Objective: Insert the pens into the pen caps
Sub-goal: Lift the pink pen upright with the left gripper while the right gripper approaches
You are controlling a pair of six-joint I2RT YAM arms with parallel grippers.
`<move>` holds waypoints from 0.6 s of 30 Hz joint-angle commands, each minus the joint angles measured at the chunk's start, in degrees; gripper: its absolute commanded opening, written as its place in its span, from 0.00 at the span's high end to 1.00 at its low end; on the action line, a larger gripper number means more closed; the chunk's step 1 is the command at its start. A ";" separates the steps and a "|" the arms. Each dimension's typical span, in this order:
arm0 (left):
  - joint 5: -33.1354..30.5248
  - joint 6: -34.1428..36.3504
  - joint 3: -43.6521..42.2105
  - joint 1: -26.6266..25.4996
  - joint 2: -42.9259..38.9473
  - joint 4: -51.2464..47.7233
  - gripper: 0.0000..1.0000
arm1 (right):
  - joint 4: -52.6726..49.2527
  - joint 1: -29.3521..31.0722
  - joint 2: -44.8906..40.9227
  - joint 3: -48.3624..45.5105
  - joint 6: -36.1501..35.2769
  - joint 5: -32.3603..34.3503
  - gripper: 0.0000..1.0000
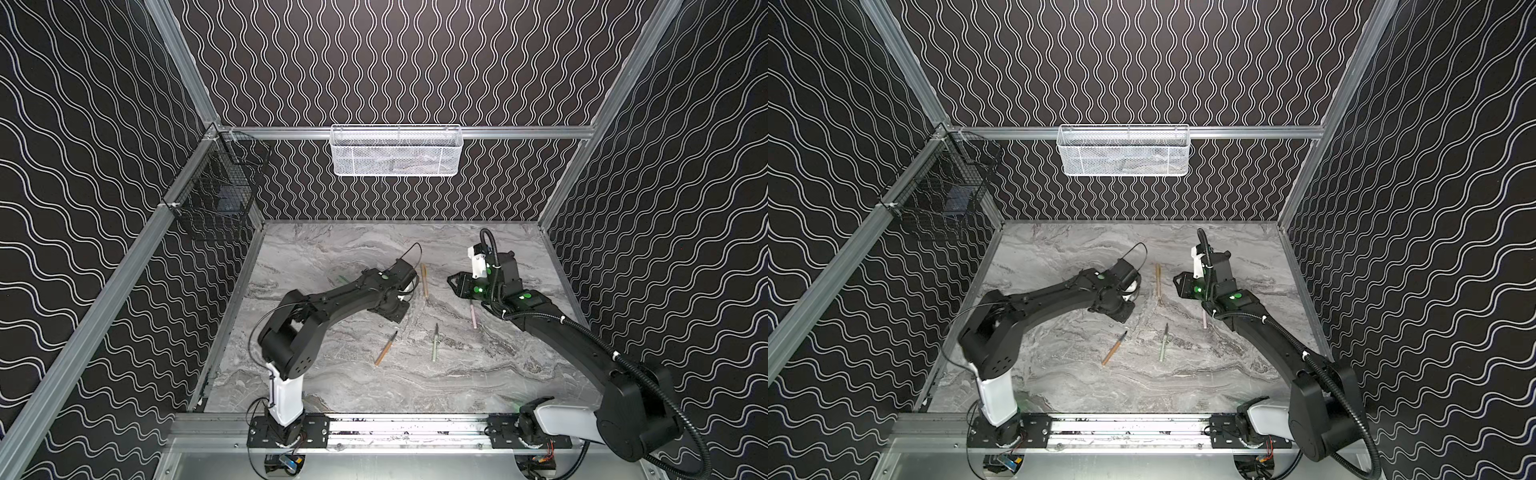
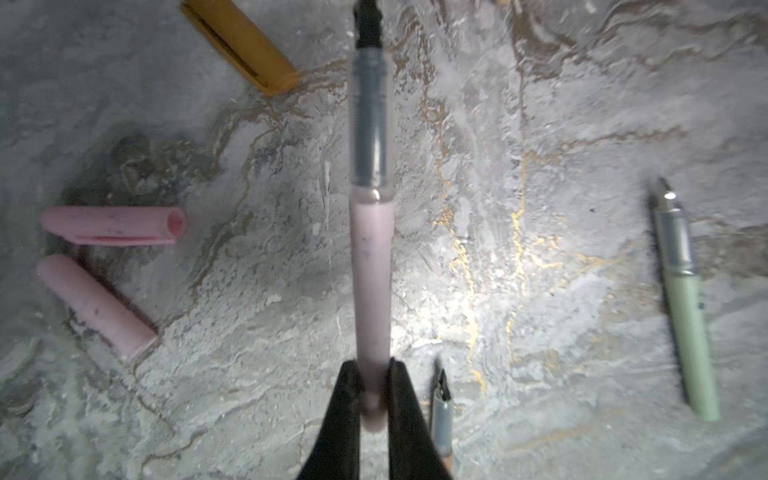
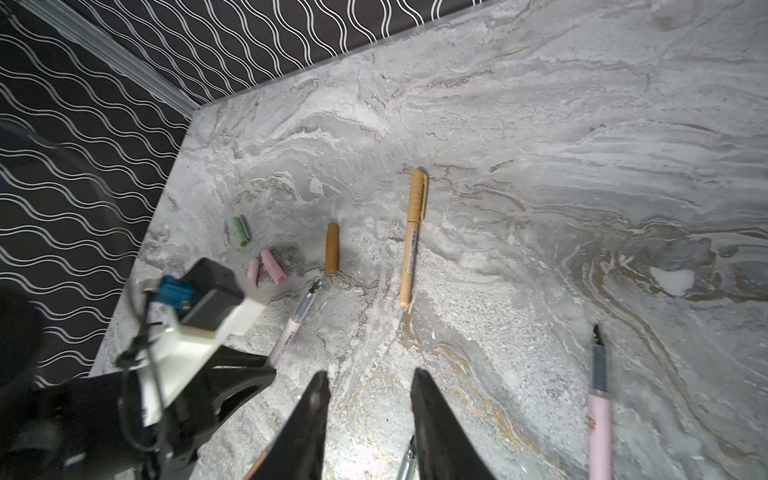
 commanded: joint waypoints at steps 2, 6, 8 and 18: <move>5.28 -4.02 -10.92 0.05 -12.54 18.24 1.00 | 5.11 0.02 -2.47 -0.79 0.78 -5.71 0.60; 8.42 -7.47 -24.64 0.04 -27.55 34.64 1.00 | 7.89 0.34 -4.47 -1.13 1.70 -12.44 0.53; 9.38 -9.13 -30.77 0.00 -33.88 41.01 1.00 | 9.49 1.13 -5.03 -1.15 2.03 -15.49 0.49; 16.09 -10.74 -39.53 0.05 -45.01 52.07 1.00 | 10.99 13.28 -2.90 4.40 -1.25 -17.76 0.42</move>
